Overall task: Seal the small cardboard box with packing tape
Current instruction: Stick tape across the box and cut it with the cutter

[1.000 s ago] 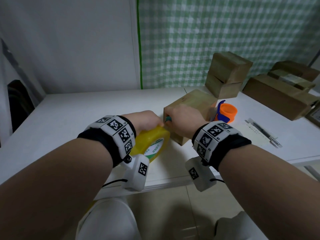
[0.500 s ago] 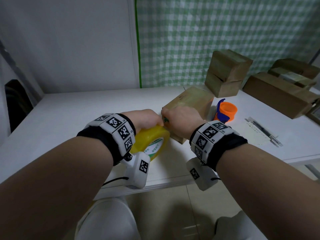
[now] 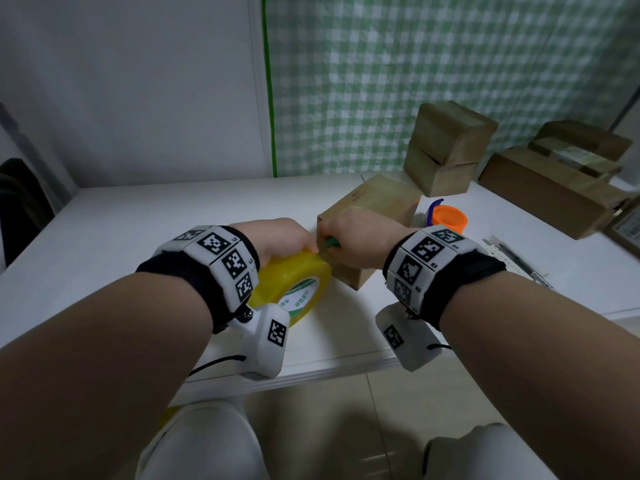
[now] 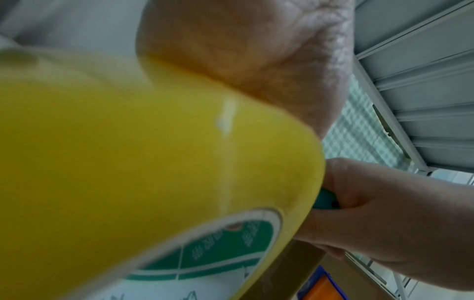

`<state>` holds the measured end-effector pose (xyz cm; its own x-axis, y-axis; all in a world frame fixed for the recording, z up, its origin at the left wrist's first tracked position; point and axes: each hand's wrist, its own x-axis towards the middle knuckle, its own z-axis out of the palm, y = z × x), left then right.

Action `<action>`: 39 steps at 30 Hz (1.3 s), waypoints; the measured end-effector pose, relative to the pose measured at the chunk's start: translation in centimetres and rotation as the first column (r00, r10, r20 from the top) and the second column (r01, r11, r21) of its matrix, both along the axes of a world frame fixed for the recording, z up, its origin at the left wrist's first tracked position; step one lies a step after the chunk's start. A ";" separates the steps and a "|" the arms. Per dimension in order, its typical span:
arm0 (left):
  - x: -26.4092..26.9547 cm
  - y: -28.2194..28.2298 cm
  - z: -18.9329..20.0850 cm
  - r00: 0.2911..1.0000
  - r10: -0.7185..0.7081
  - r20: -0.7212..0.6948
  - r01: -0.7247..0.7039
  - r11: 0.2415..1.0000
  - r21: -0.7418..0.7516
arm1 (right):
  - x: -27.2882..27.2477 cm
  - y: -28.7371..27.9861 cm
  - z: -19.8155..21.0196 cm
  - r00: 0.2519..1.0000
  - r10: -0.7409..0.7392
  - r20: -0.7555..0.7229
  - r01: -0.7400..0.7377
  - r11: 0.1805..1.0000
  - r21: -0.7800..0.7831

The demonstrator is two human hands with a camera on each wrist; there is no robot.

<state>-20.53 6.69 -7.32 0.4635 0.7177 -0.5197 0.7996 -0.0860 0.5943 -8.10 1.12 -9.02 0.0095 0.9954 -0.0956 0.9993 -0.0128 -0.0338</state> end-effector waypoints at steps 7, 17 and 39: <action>0.1 0.1 -0.1 1.000 0.011 -0.010 -0.011 1.000 0.007 | 0.4 0.0 0.3 0.997 0.056 0.044 -0.056 0.998 -0.006; -0.2 -0.3 0.5 0.997 -0.039 -0.059 0.039 0.999 0.002 | 0.2 0.3 0.4 0.999 0.045 0.008 -0.045 0.999 -0.025; 0.5 -0.7 0.5 0.976 -0.156 -0.149 0.176 0.976 0.129 | -0.2 0.1 0.4 0.996 0.004 0.086 0.000 0.999 -0.051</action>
